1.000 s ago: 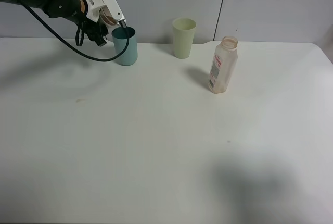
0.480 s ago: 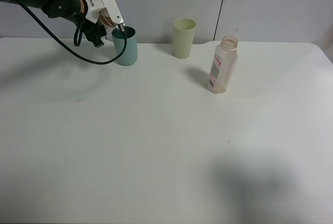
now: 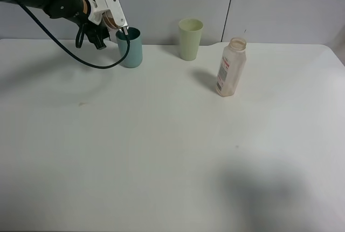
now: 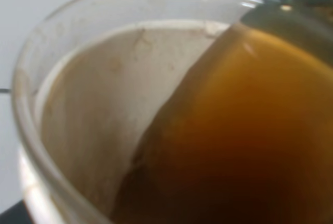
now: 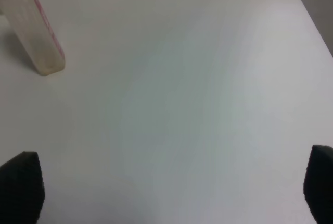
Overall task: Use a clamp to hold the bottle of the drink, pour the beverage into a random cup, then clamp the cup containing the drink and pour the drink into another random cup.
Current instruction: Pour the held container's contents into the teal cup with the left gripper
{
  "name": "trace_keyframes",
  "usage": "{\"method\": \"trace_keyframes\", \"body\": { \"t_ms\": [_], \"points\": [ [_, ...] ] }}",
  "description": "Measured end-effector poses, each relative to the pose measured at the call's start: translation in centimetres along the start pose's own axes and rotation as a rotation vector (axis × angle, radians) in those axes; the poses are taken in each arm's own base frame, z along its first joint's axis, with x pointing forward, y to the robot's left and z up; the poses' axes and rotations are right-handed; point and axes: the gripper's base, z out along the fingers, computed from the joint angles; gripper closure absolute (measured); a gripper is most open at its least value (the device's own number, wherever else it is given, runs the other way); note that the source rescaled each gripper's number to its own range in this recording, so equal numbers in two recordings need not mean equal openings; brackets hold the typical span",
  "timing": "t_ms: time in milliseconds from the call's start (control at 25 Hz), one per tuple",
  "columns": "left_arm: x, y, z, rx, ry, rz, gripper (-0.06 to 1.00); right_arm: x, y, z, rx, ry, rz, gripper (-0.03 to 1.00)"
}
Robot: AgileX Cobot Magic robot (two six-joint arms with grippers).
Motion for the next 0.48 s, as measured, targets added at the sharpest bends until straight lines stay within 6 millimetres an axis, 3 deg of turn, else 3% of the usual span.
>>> {"method": "trace_keyframes", "body": {
  "t_ms": [480],
  "points": [
    [0.21,-0.07,0.00,0.008,0.023,0.055,0.94,0.00,0.00,0.00,0.000,0.000,0.000,-0.03]
  ]
}}
